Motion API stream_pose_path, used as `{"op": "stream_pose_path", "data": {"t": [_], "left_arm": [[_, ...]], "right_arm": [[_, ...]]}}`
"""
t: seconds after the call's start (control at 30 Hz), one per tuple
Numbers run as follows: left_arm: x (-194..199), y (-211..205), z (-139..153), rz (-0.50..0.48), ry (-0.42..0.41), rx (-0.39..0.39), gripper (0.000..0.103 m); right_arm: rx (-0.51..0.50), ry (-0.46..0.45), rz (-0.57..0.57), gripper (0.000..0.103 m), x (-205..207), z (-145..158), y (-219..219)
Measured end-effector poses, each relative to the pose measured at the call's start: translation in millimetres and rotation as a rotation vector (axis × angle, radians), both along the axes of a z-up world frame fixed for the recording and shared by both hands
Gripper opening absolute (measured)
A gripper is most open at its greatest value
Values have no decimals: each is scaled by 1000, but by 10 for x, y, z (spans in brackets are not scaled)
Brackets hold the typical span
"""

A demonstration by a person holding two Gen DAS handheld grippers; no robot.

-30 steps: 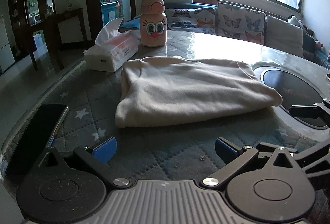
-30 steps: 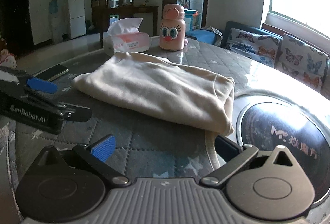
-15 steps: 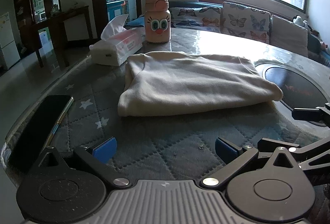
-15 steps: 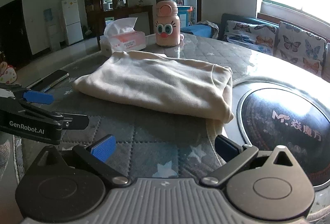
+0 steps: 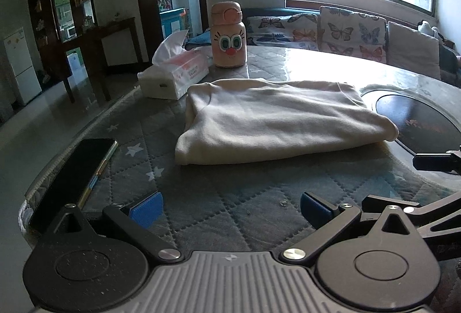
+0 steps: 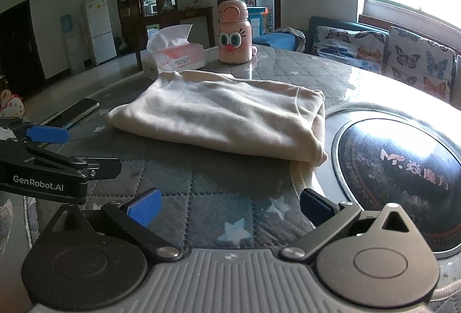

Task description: Fold clothes

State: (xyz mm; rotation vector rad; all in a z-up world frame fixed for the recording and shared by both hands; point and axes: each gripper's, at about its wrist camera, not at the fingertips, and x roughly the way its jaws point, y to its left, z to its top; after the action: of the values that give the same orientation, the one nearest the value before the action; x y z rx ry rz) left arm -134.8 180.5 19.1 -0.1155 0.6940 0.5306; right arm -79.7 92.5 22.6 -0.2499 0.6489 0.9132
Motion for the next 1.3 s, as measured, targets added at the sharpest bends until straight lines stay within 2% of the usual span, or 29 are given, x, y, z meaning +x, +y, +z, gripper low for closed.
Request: {"op": "stream_pose_path", "data": {"t": [0.47,1.03,1.3], "left_arm": [[-143,-71,111,58,-21,33,103],[-340,-265,346,60,-62,79,103],[-406,-347,415,77,-57,106,103]], "right_arm": [[18,6,-13,103,-98,55,-60],[70,-11,-16,103,-318,257,-167],[95,-18,-27,103,-393,327,-221]]}}
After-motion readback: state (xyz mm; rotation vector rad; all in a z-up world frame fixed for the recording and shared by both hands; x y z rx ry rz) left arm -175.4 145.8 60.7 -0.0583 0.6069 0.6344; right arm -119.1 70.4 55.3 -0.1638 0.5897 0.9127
